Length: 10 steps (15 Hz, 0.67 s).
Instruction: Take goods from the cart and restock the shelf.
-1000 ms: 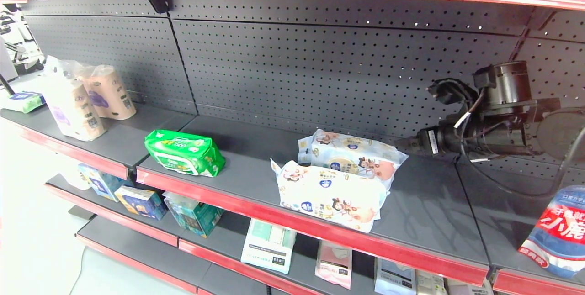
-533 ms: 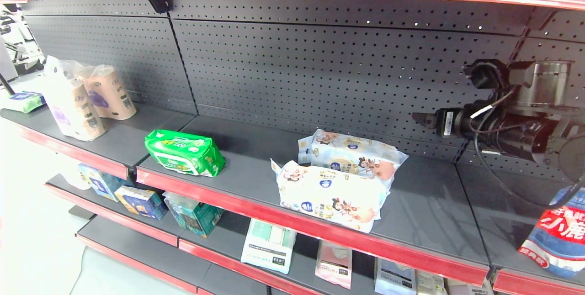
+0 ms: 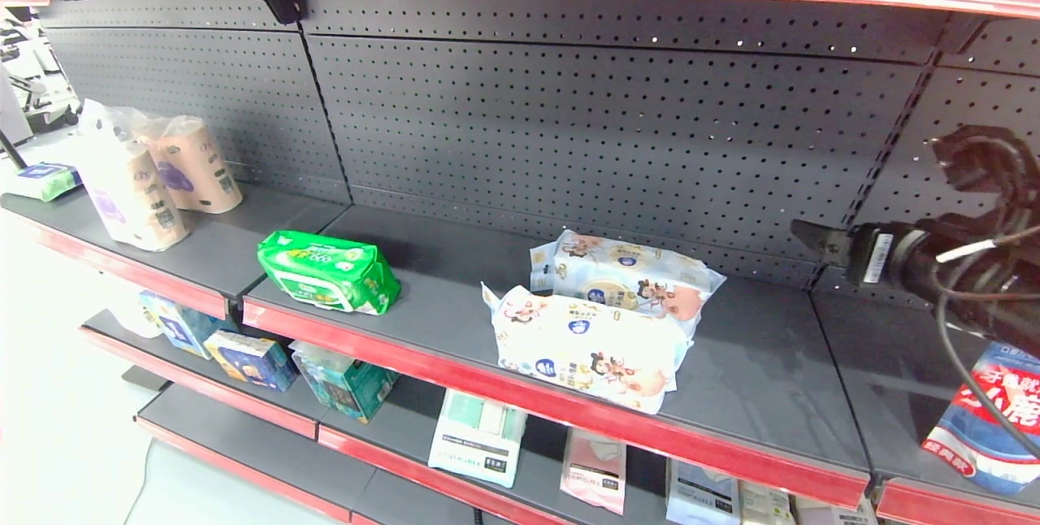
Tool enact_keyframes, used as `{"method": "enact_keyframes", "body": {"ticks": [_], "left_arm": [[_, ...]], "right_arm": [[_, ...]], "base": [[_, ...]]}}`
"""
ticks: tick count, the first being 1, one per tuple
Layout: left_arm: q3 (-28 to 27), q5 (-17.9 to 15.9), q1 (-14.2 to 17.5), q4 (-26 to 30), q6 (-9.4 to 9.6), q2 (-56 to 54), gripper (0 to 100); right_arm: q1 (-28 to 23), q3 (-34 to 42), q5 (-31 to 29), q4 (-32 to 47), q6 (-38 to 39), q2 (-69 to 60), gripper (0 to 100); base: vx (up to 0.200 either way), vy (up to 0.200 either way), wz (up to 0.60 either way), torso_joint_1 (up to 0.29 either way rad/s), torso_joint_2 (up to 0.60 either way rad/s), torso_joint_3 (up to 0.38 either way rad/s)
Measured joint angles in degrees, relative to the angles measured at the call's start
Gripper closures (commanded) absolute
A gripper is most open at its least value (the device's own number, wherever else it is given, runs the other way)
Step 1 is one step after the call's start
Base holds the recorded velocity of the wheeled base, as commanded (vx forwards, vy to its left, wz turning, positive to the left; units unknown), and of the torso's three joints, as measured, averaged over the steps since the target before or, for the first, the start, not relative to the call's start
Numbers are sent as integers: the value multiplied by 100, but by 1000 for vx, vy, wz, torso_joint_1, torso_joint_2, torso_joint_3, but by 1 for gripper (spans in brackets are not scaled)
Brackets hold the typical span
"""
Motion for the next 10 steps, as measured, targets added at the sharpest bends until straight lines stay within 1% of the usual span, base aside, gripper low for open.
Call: {"method": "enact_keyframes", "body": {"ticks": [2, 6, 10], "left_arm": [[0, 0, 0, 0, 0, 0, 0], [0, 0, 0, 0, 0, 0, 0], [0, 0, 0, 0, 0, 0, 0]], "right_arm": [[-232, 557, 201, 16, -65, -757, 0], [-903, 1913, 881, 30, -740, -2499, 0], [-1190, 2894, 1084, 41, -850, -3944, 0]], "base": [[0, 0, 0, 0, 0, 0], [0, 0, 0, 0, 0, 0], [0, 0, 0, 0, 0, 0]]}}
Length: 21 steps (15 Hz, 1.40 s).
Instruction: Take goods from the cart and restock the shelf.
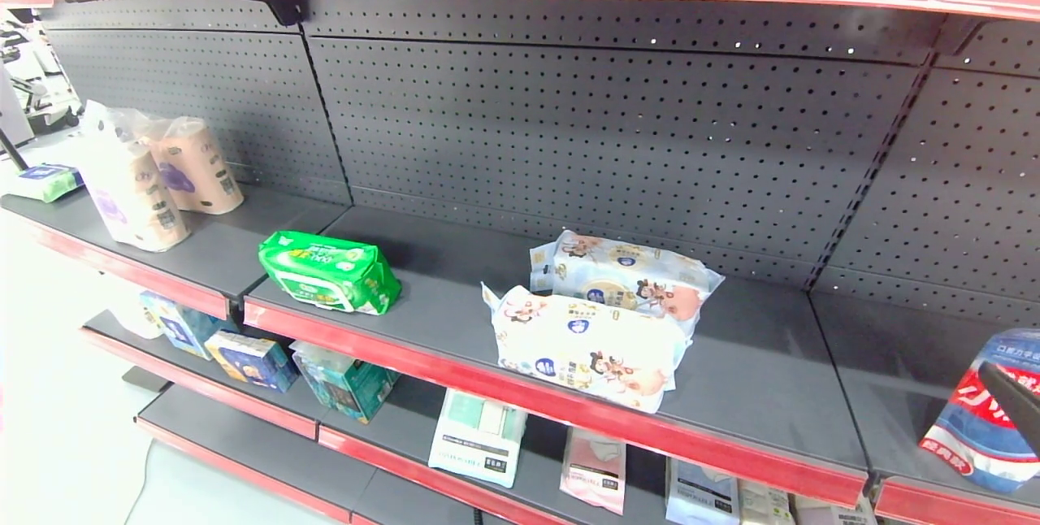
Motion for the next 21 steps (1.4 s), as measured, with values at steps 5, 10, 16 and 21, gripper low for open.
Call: {"method": "enact_keyframes", "body": {"ticks": [5, 10, 16, 21], "left_arm": [[0, 0, 0, 0, 0, 0, 0], [0, -2, 0, 0, -2, 0, 0], [0, -11, 0, 0, 6, 0, 0], [0, -13, 0, 0, 6, 0, 0]], "right_arm": [[-21, 606, 66, 1130, -5, -1698, 0], [-34, 502, 185, 3237, -246, -3582, 0], [-41, 505, 535, 3267, -5, -4050, 0], [-41, 483, 650, 3288, 104, -4073, 0]], "base": [[0, 0, 0, 0, 0, 0], [0, 0, 0, 0, 0, 0], [0, 0, 0, 0, 0, 0], [0, 0, 0, 0, 0, 0]]}}
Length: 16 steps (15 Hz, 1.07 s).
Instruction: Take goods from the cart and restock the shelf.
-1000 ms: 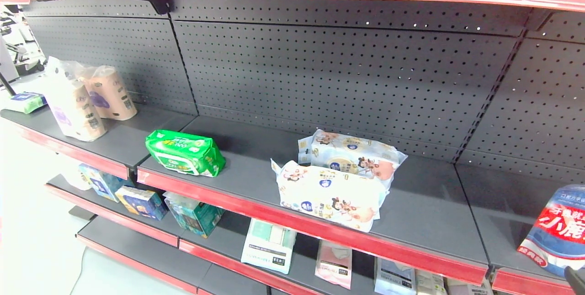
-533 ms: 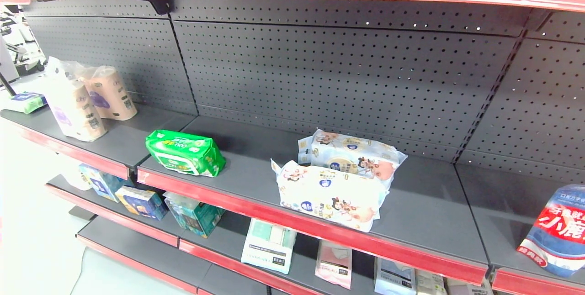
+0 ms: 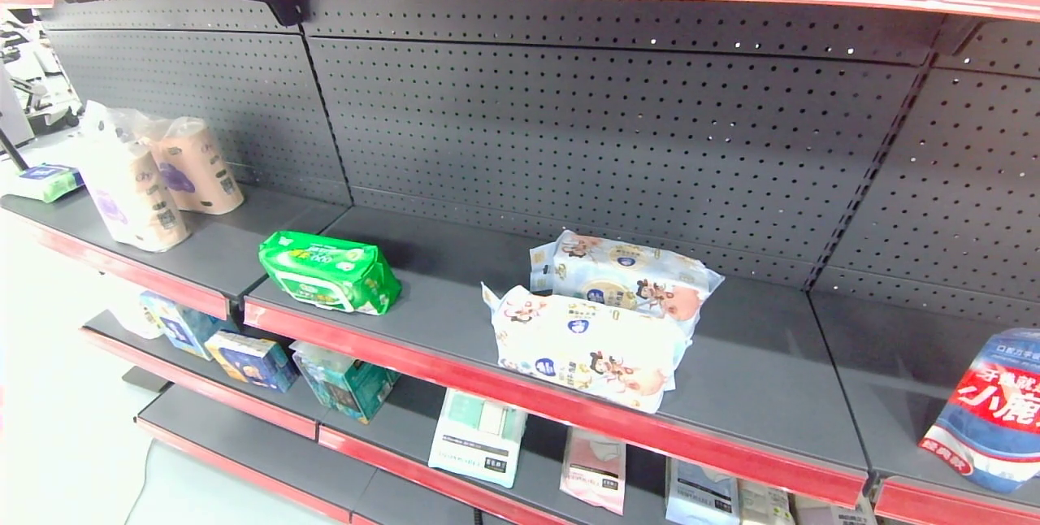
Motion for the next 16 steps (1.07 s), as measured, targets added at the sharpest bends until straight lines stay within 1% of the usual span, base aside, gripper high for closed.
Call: {"method": "enact_keyframes", "body": {"ticks": [2, 3, 5, 6, 7, 9, 10, 11, 12, 13, 16], "left_arm": [[0, 2, 0, 0, 0, 0, 0], [0, 2, 0, 0, 0, 0, 0], [0, 2, 0, 0, 2, 0, 0], [0, 5, 0, 2, 2, 0, 0], [0, 5, 0, 0, 2, 0, 0], [0, 5, 0, 0, 0, 0, 0], [0, 2, 0, 2, 2, 0, 0], [0, 5, 0, 0, 2, 0, 0], [0, 2, 0, 0, 2, 0, 0], [0, 5, 0, 0, 2, 0, 0], [0, 5, 0, 0, 2, 0, 0]], "right_arm": [[2, 11, 274, -21, -535, 0, 0], [0, 11, 290, -22, -588, 0, 0], [-13, 30, -307, -108, -445, 0, 0], [-18, 51, -653, -364, -356, 0, 0], [-18, 127, -713, -474, -112, 0, 0], [-7, 187, -219, -355, 66, 0, 0], [-2, 195, -128, -66, 176, 2, 0], [-11, 193, -191, -95, 492, 15, 0], [-13, 195, -239, -126, 456, 17, 0], [-13, 195, -274, -150, 235, 12, 0], [-7, 201, -371, -155, 471, 0, 0]], "base": [[0, 0, 0, 0, 0, 0], [0, 0, 0, 0, 0, 0], [0, 0, 0, 0, 0, 0], [0, 0, 0, 0, 0, 0], [0, 0, 0, 0, 0, 0], [0, 0, 0, 0, 0, 0], [0, 0, 0, 0, 0, 0], [0, 0, 0, 0, 0, 0], [0, 0, 0, 0, 0, 0], [0, 0, 0, 0, 0, 0], [0, 0, 0, 0, 0, 0]]}}
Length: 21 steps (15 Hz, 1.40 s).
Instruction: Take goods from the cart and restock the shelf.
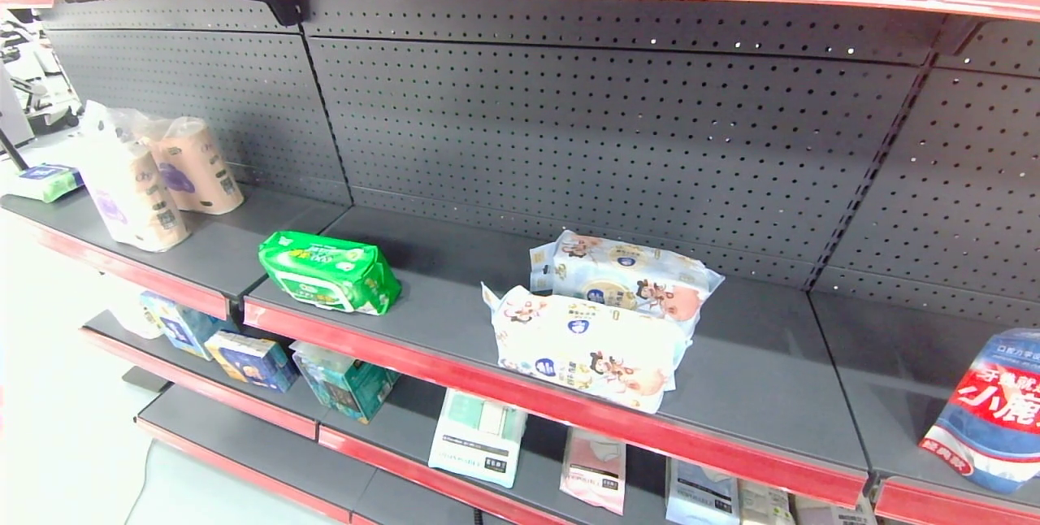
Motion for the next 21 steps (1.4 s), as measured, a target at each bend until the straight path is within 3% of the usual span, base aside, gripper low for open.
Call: {"method": "enact_keyframes", "body": {"ticks": [3, 17, 21], "left_arm": [[0, -2, 0, 0, 0, 0, 0], [0, -2, 0, 2, 0, 2, 0], [0, -7, 4, 0, 0, 5, 0]], "right_arm": [[-2, 2, -35, 0, 11, 0, 0], [-2, 2, -35, 0, 7, 0, 0], [0, 2, -35, 0, -20, 0, 0]], "base": [[0, 0, 0, 0, 0, 0], [0, 0, -600, 4, 2, -1], [0, 0, 0, 0, 0, 0]]}}
